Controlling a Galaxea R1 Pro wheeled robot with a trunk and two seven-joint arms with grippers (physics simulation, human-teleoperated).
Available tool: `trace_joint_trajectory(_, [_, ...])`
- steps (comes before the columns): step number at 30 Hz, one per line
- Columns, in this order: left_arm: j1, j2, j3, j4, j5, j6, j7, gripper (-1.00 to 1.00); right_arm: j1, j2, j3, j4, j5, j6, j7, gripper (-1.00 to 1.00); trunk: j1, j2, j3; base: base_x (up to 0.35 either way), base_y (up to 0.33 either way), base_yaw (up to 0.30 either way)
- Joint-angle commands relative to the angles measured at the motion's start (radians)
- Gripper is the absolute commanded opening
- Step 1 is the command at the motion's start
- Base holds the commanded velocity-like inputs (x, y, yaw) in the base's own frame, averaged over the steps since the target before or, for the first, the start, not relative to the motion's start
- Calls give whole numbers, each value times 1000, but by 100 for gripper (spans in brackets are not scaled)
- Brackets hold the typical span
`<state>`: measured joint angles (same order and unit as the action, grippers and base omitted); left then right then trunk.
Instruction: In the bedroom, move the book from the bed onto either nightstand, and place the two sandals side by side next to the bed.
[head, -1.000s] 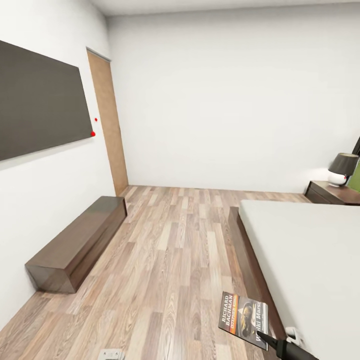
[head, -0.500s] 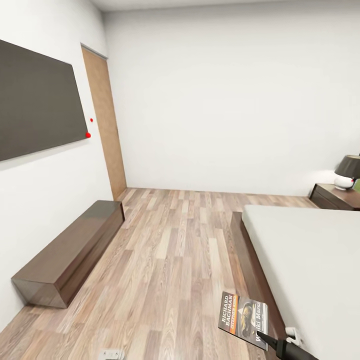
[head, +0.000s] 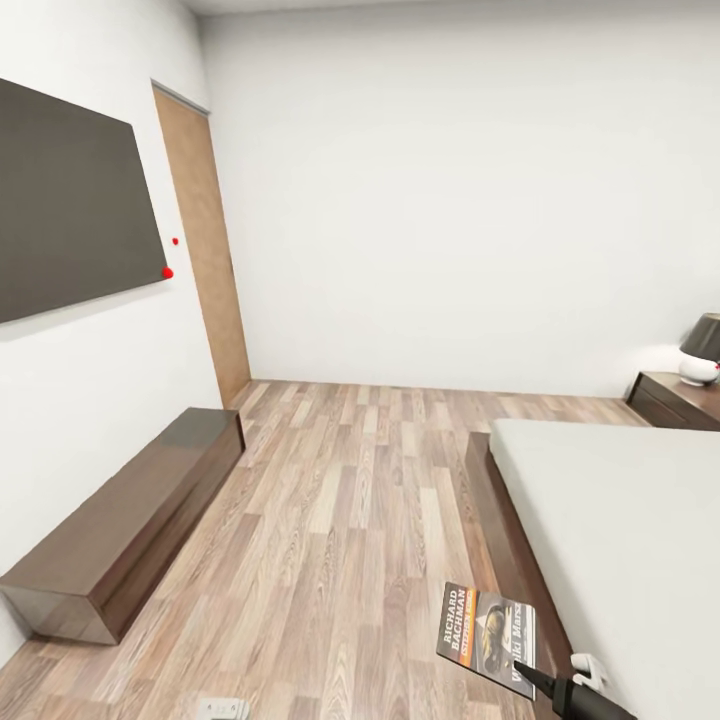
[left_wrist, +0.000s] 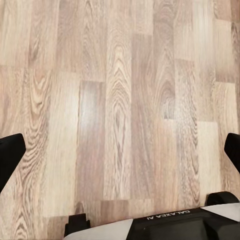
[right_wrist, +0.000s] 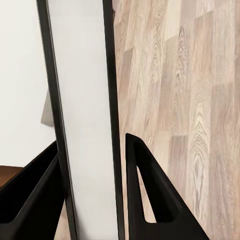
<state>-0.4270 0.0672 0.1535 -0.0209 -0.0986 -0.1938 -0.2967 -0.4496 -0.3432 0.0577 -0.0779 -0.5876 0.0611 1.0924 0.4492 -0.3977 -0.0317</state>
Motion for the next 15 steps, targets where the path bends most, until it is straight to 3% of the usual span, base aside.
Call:
trace_joint_trajectory(1, [-1,0,8,1,-10,-4,-2,100,-1,0,7,0,-9,6,3,-100,1,-2,-2,43,0,0])
trace_joint_trajectory(15, [-1,0,8,1,-10,-4,-4,100,0,0,7,0,-9,6,4,-100,1,-2,4,7,0,0])
